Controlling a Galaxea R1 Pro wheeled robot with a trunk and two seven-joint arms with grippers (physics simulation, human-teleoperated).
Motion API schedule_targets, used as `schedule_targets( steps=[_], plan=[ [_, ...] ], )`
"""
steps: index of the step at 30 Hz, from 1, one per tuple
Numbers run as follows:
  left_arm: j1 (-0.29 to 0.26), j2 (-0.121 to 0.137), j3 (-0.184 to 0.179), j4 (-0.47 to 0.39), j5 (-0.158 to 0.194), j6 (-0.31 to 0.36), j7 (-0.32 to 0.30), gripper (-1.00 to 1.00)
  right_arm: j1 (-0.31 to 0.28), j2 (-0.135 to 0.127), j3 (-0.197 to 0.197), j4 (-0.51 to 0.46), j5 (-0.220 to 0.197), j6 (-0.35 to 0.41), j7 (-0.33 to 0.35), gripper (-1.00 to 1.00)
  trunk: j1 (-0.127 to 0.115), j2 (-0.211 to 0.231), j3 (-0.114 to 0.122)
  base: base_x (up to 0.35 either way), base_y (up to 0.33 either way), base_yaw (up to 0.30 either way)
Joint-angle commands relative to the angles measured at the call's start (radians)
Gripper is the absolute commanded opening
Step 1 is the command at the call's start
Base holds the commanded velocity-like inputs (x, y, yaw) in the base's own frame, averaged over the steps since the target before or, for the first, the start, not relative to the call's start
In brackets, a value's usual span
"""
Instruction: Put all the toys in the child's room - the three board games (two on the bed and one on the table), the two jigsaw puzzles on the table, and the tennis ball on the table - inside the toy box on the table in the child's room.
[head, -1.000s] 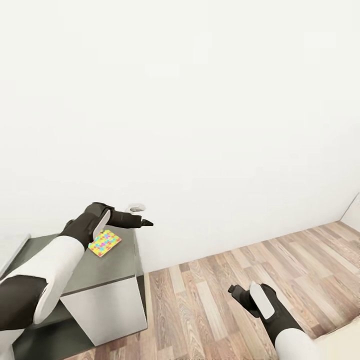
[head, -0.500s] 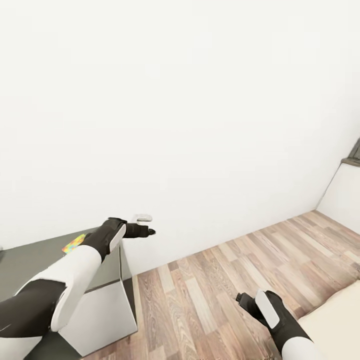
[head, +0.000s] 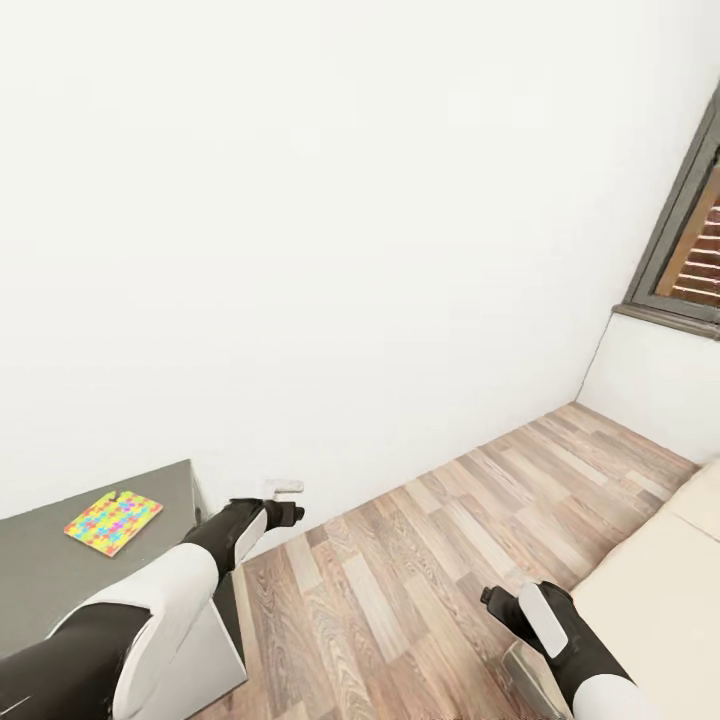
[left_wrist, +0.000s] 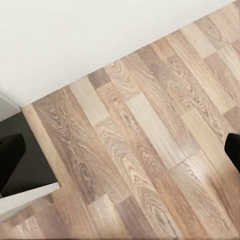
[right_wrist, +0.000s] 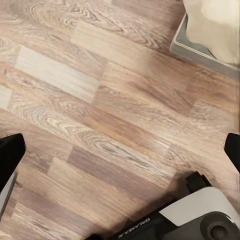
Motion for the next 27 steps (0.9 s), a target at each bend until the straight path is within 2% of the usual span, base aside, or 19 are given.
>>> schedule_targets(
  steps=[1, 9, 15, 16, 19, 21, 23, 27],
  plan=[
    [0.017, -0.001, -0.008, 0.0, 0.01, -0.006, 0.011, 1.0, -0.001, 0.0, 0.0, -0.002, -0.01, 0.003, -0.008, 1.0, 0.001, -0.002, -0.002, 0.0, 0.0, -0.28],
    [0.105, -0.004, -0.009, 0.003, 0.009, -0.073, 0.048, 1.0, -0.001, 0.0, 0.001, -0.002, -0.01, 0.004, -0.008, 1.0, 0.001, -0.002, 0.002, 0.0, 0.0, -0.28],
    [0.161, -0.003, -0.009, 0.003, 0.009, -0.09, 0.06, 1.0, -0.001, 0.001, 0.002, -0.002, -0.01, 0.004, 0.0, 1.0, 0.001, -0.002, 0.005, 0.0, 0.0, -0.28],
    [0.192, -0.002, -0.01, 0.003, 0.005, -0.094, 0.061, 1.0, -0.001, 0.001, 0.002, -0.002, -0.01, 0.004, 0.008, 1.0, 0.001, -0.002, 0.005, 0.0, 0.0, -0.28],
    [0.227, -0.001, -0.014, 0.002, 0.002, -0.096, 0.062, 1.0, -0.001, 0.001, 0.002, -0.002, -0.009, 0.004, 0.017, 1.0, 0.001, -0.002, 0.007, 0.0, 0.0, -0.28],
    [0.275, 0.003, -0.017, 0.002, -0.001, -0.107, 0.063, 1.0, -0.001, 0.0, 0.003, -0.002, -0.009, 0.003, 0.027, 1.0, 0.001, -0.002, 0.008, 0.0, 0.0, -0.28],
    [0.301, 0.005, -0.019, 0.002, -0.003, -0.119, 0.063, 1.0, -0.001, 0.0, 0.003, -0.002, -0.009, 0.003, 0.03, 1.0, 0.001, -0.002, 0.009, 0.0, 0.0, -0.28],
    [0.387, 0.009, -0.022, 0.002, -0.007, -0.167, 0.063, 1.0, -0.001, 0.001, 0.003, -0.002, -0.009, 0.003, 0.034, 1.0, 0.001, -0.002, 0.01, 0.0, 0.0, -0.28]
  ],
)
